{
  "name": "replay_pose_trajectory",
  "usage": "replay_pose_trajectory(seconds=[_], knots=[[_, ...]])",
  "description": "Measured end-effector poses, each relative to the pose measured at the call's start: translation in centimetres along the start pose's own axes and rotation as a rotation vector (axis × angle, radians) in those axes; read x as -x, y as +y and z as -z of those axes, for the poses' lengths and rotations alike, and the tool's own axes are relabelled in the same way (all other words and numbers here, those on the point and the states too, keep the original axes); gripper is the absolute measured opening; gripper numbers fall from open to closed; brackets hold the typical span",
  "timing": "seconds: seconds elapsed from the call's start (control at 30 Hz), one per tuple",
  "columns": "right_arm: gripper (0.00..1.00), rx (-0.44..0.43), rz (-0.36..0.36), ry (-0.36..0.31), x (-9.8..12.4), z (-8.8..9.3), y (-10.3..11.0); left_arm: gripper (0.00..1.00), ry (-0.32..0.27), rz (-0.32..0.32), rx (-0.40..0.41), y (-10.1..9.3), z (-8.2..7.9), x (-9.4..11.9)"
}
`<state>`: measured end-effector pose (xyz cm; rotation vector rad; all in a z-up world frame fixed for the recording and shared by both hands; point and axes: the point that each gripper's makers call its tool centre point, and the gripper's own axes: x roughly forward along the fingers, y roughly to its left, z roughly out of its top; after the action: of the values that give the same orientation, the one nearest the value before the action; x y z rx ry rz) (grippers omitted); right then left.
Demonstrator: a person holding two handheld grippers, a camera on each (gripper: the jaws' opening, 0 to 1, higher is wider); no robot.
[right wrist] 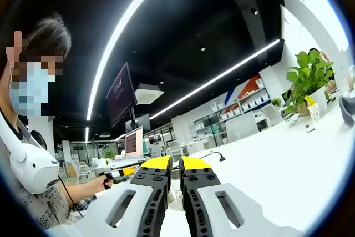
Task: Rotate the seasoning bottle until the label or dispensing opening points toward the visible target arrow and the bottle remains upright within the marked orientation range
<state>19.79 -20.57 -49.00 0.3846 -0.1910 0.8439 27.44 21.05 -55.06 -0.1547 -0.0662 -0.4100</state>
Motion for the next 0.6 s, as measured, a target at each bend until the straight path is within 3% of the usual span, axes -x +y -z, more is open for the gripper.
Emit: replay_pose_trajectory(seconds=[0.23,0.6], knots=[[0.03,-0.001,-0.002,0.007,-0.1,0.2,0.1,0.31,0.03,0.011,-0.078,-1.1,0.7,0.4],[0.03,-0.001,-0.002,0.01,0.0,0.4,0.2,0.31,0.028,0.016,-0.087,-0.9,1.4,1.1]])
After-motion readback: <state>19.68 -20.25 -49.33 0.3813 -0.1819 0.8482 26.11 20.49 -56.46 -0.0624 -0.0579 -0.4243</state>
